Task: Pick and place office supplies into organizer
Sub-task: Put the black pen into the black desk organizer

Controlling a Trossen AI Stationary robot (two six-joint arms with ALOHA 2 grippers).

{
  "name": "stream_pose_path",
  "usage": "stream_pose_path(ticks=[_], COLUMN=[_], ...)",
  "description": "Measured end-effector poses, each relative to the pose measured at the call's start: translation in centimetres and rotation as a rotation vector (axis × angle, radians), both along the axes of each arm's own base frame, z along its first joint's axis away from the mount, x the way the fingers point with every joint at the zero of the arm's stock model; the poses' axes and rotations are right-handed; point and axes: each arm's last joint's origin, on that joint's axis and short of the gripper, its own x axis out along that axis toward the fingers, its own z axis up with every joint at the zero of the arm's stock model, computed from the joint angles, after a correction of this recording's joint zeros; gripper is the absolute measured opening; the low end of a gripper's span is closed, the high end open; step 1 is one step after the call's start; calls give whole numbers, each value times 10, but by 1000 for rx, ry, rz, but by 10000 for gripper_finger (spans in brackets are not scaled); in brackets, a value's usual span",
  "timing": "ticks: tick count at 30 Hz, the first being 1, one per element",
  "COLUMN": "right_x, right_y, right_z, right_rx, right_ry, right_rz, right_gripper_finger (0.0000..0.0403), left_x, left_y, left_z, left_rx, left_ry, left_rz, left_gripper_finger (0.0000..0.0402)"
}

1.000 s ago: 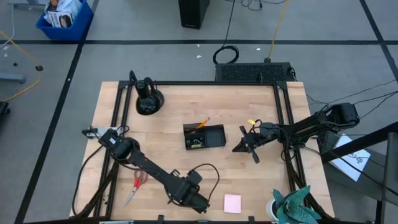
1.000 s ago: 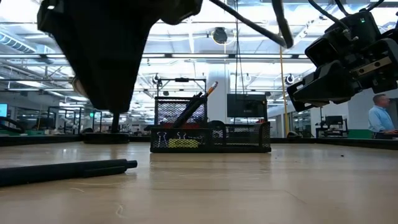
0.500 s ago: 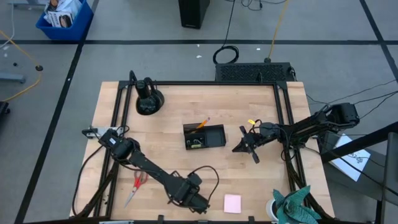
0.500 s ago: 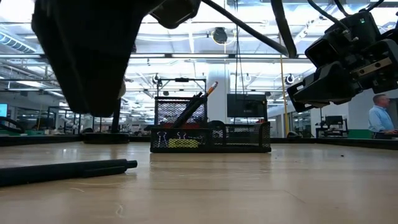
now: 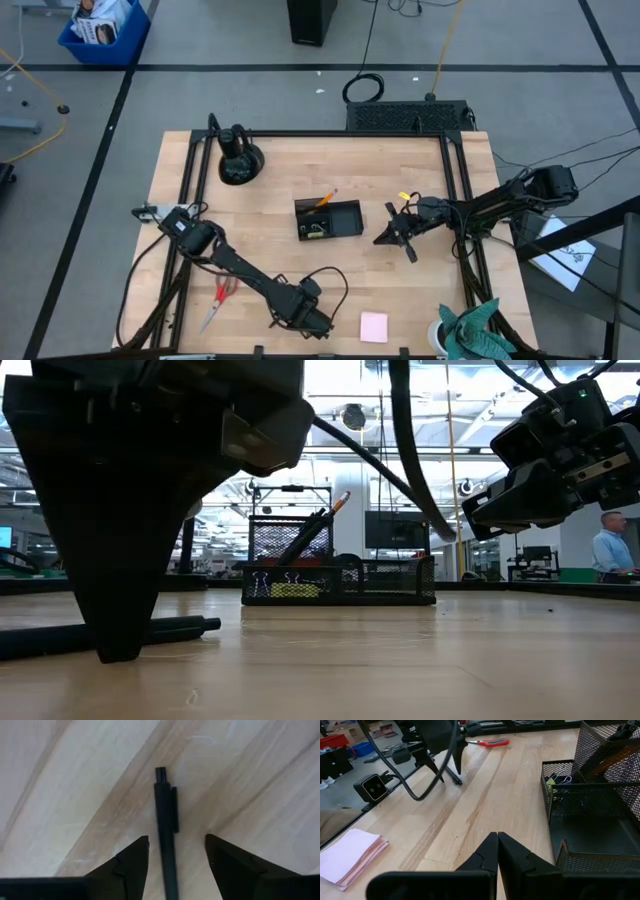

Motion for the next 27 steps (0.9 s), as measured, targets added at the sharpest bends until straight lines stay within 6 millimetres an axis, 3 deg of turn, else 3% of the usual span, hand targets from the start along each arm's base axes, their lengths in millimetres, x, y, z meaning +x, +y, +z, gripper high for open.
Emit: stream_pose_path(ticks=[8,20,27], right_x=[0,0,0], right_y=[0,0,0], right_z=[0,0,0], right_rx=[-1,-1,-1], right_ry=[-1,0,1], right_rz=[0,-2,-2], right_gripper_finger=[4,4,4], left_x=[-3,1,1], left_y=[4,1,2], left_z=[-13,-14,-14], left_rx=[-7,-30,12], left_ry=[4,-31,-48], left_rz=[-8,-23,-86], left_gripper_finger=[193,41,10])
